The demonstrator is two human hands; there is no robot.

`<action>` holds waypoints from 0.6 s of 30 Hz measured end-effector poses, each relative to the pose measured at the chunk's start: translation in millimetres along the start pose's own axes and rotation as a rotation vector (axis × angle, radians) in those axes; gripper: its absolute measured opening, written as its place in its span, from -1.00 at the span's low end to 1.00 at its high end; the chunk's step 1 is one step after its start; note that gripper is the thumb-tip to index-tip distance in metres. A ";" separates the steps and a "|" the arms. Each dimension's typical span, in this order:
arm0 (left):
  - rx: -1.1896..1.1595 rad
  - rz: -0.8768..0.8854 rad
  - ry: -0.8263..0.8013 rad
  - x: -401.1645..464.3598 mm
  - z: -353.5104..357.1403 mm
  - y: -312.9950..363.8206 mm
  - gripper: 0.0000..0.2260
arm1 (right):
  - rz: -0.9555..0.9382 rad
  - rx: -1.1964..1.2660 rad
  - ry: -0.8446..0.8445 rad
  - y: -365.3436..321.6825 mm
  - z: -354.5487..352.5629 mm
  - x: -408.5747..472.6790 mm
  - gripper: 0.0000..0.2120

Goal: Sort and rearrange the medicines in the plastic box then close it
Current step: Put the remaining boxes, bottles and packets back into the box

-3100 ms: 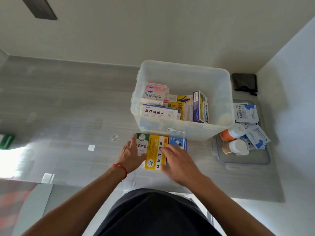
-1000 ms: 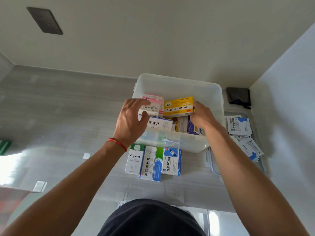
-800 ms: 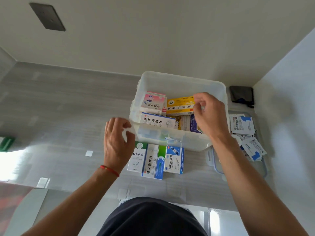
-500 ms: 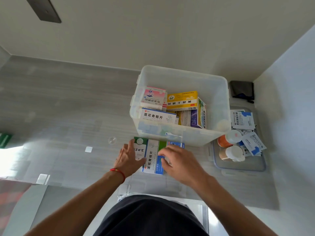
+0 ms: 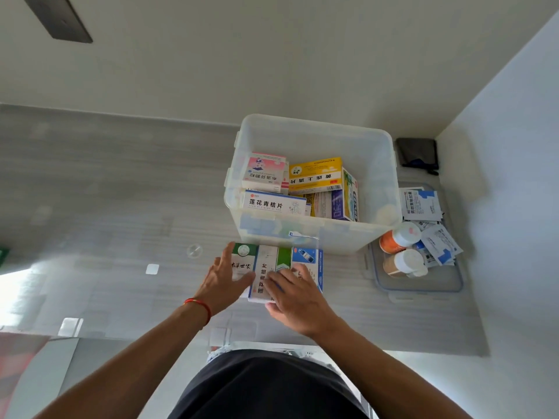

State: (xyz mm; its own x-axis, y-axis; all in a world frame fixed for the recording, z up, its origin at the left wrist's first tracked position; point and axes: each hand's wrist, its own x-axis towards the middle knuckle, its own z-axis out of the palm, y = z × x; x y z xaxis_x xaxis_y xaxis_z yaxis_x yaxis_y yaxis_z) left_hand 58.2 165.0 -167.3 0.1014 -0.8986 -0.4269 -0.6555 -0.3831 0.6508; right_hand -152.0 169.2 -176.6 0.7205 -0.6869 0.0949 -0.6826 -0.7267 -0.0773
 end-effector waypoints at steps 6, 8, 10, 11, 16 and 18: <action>-0.153 0.091 0.103 -23.2 -31.6 22.0 -0.77 | 0.014 0.174 0.305 21.2 -45.0 2.0 -0.75; -0.297 0.091 0.059 -34.3 -40.2 39.8 -0.71 | 0.103 0.335 0.344 27.1 -66.1 3.2 -0.74; -0.502 0.036 -0.026 -44.7 -46.5 59.4 -0.60 | 0.189 0.507 0.386 34.7 -88.4 1.3 -0.75; -0.644 -0.029 -0.073 -47.5 -48.9 68.3 -0.57 | 0.213 0.566 0.403 39.2 -99.4 -0.1 -0.76; -1.145 -0.372 -0.234 -51.9 -67.7 107.5 -0.65 | 0.169 0.776 0.358 61.3 -149.0 -10.4 -0.74; -1.130 -0.344 -0.299 -56.8 -76.0 114.6 -0.72 | 0.153 0.922 0.331 66.3 -164.8 -17.1 -0.73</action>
State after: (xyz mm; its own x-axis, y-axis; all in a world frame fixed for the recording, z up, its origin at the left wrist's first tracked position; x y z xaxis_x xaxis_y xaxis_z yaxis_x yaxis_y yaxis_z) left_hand 34.2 155.9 -20.7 -0.1329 -0.6856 -0.7157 0.4073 -0.6961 0.5912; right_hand -229.7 134.3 -19.8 0.4663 -0.8389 0.2808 -0.3022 -0.4493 -0.8407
